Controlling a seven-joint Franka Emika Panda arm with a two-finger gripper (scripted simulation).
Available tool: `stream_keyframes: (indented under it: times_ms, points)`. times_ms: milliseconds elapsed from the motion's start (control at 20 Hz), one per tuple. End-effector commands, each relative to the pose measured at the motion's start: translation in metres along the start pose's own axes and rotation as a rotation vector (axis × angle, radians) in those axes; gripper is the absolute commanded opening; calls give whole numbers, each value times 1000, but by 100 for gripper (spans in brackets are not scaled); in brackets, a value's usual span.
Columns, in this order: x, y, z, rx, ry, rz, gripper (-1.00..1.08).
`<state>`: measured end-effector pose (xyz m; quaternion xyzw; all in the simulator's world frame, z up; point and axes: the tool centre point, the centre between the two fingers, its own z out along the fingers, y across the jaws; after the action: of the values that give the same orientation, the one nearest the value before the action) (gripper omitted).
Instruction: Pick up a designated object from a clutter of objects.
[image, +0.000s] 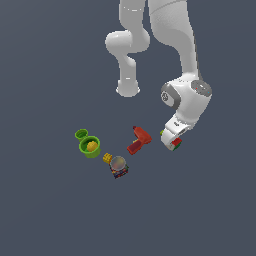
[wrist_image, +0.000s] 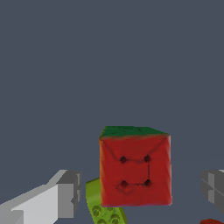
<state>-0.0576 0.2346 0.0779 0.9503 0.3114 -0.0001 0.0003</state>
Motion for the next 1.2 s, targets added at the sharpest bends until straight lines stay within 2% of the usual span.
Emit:
stream_keyframes:
  times_ms: [0,300,600,650,1150]
  points:
    - [-1,0,8,0,-1,-1,100]
    - [-1,-1,35,1,0,-3,100]
    - [-1,-1,45,1,0,-4,100]
    - [-1,-1,45,1,0,-4,-100]
    - [-1,-1,44,0,0,-3,-100]
